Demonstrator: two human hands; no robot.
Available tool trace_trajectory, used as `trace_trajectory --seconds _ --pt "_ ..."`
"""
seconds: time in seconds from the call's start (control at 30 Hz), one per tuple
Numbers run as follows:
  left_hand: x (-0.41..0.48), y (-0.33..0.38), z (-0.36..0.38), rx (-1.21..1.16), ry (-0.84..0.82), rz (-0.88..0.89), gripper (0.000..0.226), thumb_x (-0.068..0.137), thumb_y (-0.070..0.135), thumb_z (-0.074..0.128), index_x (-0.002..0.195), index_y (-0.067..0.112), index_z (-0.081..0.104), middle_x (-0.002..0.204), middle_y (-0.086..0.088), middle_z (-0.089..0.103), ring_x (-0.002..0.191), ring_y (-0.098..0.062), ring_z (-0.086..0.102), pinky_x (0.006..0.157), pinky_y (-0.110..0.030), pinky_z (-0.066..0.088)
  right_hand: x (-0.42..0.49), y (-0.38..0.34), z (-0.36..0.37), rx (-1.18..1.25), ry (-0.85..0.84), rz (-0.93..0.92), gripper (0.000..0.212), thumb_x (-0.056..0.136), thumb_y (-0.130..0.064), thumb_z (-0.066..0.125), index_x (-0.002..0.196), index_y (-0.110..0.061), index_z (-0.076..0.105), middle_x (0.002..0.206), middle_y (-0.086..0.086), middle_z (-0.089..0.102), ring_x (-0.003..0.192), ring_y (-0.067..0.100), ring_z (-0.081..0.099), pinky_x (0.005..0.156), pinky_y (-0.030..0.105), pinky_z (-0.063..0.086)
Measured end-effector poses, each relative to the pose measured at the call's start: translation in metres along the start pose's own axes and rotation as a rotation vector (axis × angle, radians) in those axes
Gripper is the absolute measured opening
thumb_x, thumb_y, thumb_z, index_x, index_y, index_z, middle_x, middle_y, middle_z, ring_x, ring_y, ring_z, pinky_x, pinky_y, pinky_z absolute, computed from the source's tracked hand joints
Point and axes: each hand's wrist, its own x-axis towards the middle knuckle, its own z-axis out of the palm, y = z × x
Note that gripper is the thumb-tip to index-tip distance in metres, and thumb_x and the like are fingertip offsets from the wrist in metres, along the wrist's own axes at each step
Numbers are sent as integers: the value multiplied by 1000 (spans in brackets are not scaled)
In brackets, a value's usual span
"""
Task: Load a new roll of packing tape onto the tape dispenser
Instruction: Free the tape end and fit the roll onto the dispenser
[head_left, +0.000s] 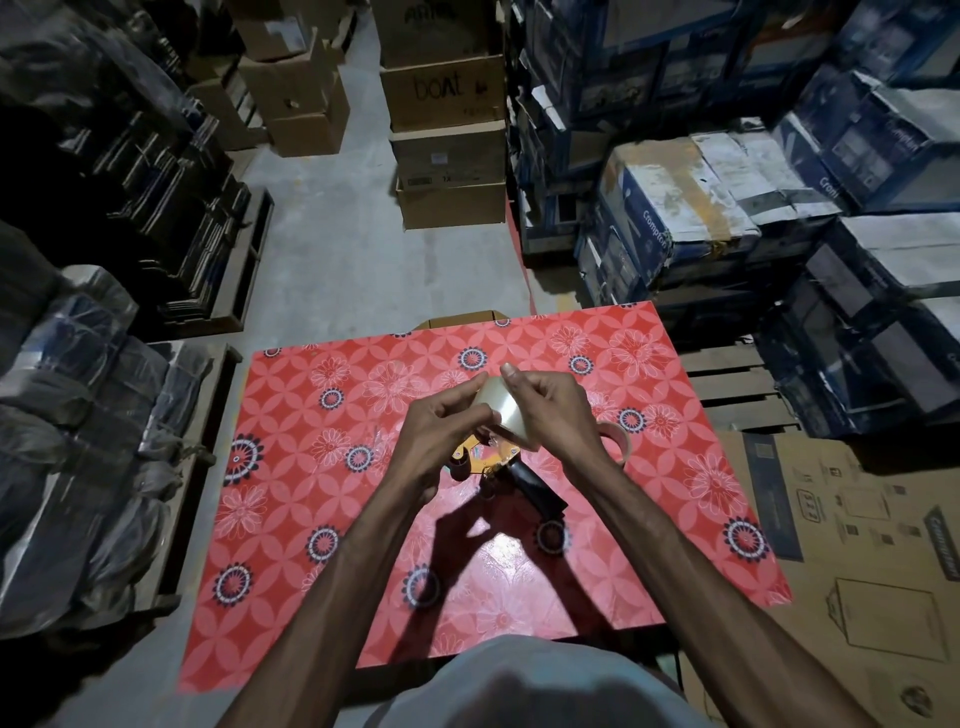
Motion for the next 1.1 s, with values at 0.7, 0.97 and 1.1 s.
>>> trace_trajectory --seconds 0.7,0.97,1.1 --pt "-32 11 39 672 439 443 4 89 11 73 89 13 76 97 2 76 88 -14 67 82 -26 46 -6 -6 6 -105 275 -157 50 105 -54 56 55 -55 54 49 -17 51 49 5 39 52 29 23" --pt "-25 4 45 807 375 357 4 95 13 61 91 12 60 98 -4 59 91 -21 56 74 -27 31 -6 1 6 -124 284 -127 48 104 -55 55 57 -43 54 50 -20 50 56 11 42 54 30 24" --pt "-22 10 42 731 324 292 19 99 13 58 82 21 53 95 2 58 83 -21 63 74 -32 46 -3 3 0 -65 244 -163 51 105 -52 56 55 -42 55 47 -14 46 47 5 38 53 30 24"
